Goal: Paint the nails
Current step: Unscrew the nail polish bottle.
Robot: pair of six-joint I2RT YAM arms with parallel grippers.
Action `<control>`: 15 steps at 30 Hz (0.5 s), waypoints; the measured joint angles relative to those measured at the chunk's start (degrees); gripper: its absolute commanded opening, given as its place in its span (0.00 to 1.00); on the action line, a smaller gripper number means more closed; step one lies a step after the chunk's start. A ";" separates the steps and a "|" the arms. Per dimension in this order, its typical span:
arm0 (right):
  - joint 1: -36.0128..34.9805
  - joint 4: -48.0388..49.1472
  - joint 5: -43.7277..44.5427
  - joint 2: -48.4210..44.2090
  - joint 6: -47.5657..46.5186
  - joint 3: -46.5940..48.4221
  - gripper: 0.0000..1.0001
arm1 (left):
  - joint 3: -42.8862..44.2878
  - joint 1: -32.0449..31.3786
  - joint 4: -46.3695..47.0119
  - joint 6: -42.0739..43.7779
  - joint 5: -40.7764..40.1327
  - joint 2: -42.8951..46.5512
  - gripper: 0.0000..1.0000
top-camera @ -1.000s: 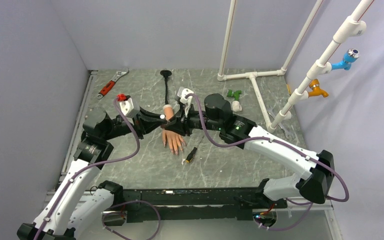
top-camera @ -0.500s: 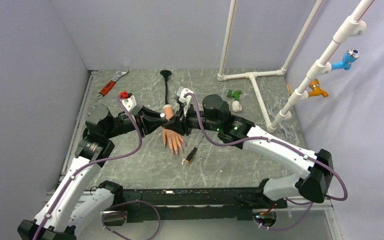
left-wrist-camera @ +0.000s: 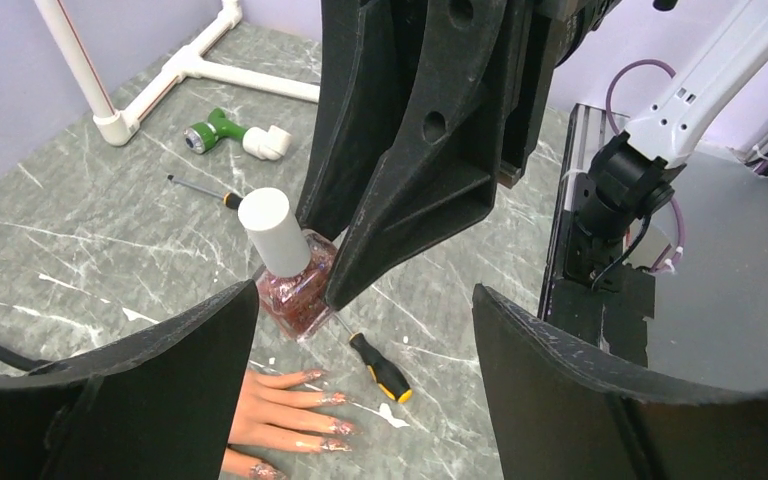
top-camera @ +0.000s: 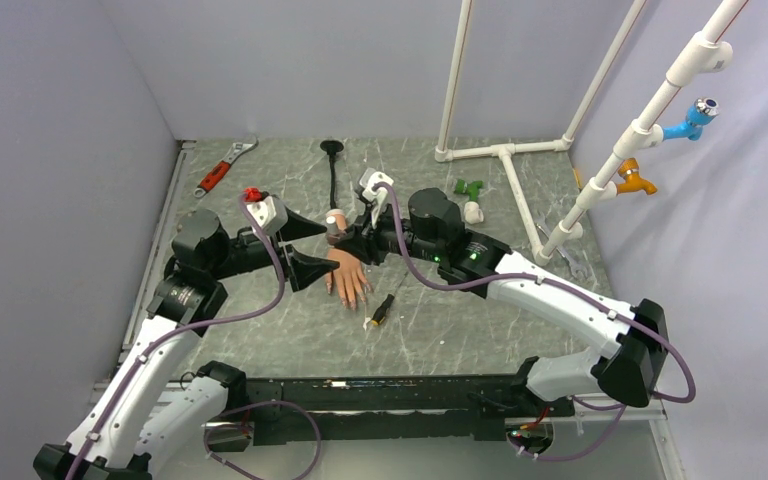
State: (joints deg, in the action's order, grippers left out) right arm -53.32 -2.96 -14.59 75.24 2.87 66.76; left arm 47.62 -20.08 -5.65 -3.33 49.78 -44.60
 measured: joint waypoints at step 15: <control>0.20 -4.13 3.54 -5.42 -3.17 -2.93 0.00 | 0.26 0.26 -2.84 4.37 0.72 1.73 0.76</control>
State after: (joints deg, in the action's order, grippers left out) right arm -53.12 -7.09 -11.05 69.82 -0.30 63.83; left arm 47.88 -19.81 -8.49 1.04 50.50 -42.87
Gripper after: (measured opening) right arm 0.268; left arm 0.776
